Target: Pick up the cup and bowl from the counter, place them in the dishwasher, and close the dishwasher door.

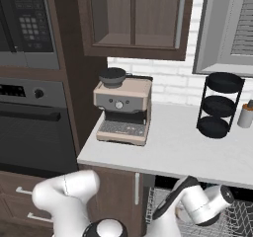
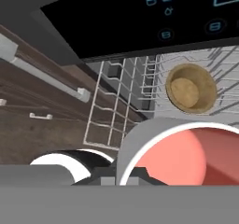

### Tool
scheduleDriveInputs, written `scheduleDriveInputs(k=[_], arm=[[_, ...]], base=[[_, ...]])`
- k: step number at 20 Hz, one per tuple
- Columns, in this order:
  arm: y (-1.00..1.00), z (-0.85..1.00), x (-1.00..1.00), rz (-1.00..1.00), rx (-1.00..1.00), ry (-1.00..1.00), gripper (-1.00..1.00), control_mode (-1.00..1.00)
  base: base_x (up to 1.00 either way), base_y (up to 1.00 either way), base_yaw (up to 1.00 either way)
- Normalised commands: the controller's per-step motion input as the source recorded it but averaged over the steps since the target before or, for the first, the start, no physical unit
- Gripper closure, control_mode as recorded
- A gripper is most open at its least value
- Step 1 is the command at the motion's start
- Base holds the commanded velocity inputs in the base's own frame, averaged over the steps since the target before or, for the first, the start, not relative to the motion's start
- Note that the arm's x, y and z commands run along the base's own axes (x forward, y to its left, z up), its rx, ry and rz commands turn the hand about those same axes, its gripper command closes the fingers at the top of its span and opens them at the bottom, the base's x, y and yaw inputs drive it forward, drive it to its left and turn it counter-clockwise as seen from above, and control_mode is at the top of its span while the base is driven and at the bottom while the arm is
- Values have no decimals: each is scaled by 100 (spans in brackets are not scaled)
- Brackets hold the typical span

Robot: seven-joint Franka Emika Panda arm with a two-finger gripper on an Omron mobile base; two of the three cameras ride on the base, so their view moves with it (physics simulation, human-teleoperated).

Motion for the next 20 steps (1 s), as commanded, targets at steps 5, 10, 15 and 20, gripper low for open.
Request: scheduleDriveInputs(k=[5,10,15,20], arm=[[-21,-46,42,0,6,0,100,-100],[-23,-43,43,0,6,0,100,-100],[-19,-56,40,0,3,0,100,-100],[-34,-68,37,0,2,0,100,-100]], base=[[0,0,0],[0,0,0],[0,0,0],[0,0,0]])
